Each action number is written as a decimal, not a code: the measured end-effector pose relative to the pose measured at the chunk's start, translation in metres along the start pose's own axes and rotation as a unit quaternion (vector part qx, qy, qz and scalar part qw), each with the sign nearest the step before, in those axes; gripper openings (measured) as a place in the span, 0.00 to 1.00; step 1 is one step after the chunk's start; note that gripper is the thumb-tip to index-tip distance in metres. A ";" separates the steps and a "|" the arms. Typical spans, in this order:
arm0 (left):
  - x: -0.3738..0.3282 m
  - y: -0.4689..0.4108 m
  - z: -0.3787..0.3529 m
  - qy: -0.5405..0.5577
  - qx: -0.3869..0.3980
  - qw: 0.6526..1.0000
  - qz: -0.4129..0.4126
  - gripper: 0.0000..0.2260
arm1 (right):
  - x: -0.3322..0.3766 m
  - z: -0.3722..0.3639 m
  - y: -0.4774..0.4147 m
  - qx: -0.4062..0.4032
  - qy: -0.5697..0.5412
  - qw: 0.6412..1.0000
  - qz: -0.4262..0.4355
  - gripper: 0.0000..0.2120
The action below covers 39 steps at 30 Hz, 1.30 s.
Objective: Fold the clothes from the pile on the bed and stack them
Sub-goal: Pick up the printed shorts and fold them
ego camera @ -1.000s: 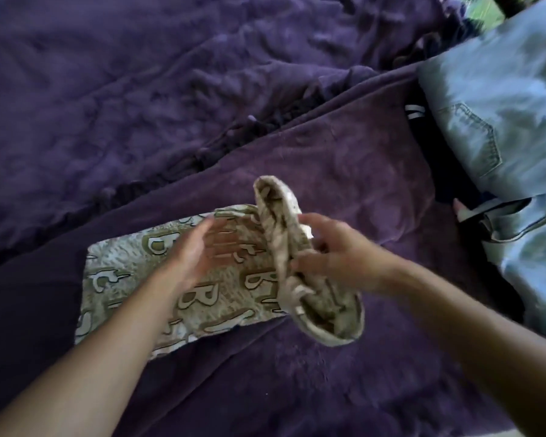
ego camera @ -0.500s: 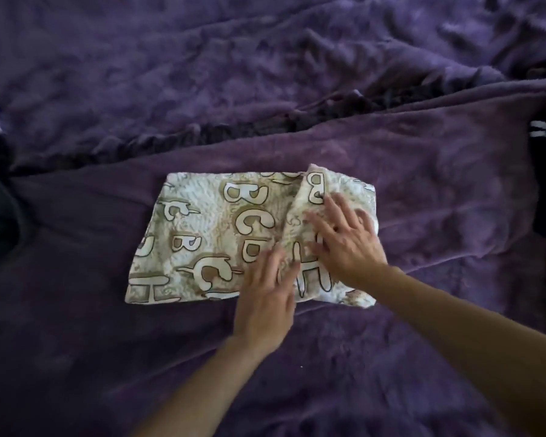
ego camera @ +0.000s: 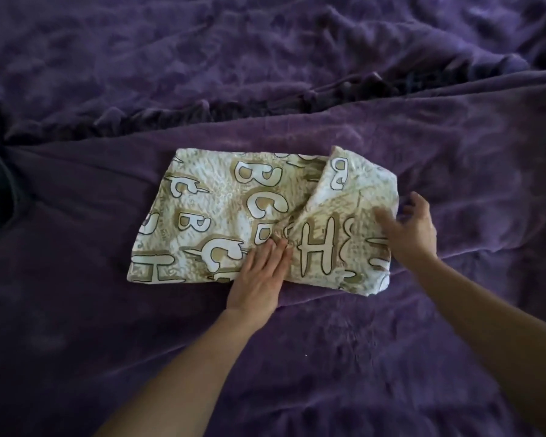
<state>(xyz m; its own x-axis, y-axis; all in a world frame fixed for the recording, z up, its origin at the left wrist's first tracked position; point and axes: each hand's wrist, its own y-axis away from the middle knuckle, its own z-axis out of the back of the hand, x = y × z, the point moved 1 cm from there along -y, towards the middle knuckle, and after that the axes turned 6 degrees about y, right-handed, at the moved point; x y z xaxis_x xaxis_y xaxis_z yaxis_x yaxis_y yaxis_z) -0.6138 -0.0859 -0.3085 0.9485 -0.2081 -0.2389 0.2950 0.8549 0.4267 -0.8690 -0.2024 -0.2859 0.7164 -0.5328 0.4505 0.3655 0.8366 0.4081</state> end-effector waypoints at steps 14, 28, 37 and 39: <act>0.061 0.065 0.050 0.273 -0.216 0.933 0.093 0.17 | 0.169 0.004 0.102 0.198 -0.176 0.961 0.079 0.14; 0.166 0.155 0.052 0.324 -0.349 0.827 0.298 0.14 | 0.247 -0.175 0.171 0.244 0.027 0.940 0.236 0.12; 0.163 0.023 0.066 0.128 -0.160 0.969 0.139 0.26 | 0.208 -0.133 0.086 0.043 0.397 0.801 0.446 0.28; 0.185 -0.003 0.055 0.091 -0.122 0.978 0.142 0.28 | 0.191 -0.142 0.062 0.069 0.413 0.832 0.363 0.30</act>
<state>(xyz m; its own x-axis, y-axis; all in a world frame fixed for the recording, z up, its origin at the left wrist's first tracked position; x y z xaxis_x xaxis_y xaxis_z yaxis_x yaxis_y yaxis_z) -0.4328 -0.1534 -0.3062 0.9455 0.1239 -0.3011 -0.0353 0.9583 0.2836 -0.6249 -0.2343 -0.2877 0.9032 0.4251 -0.0589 -0.3736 0.8463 0.3797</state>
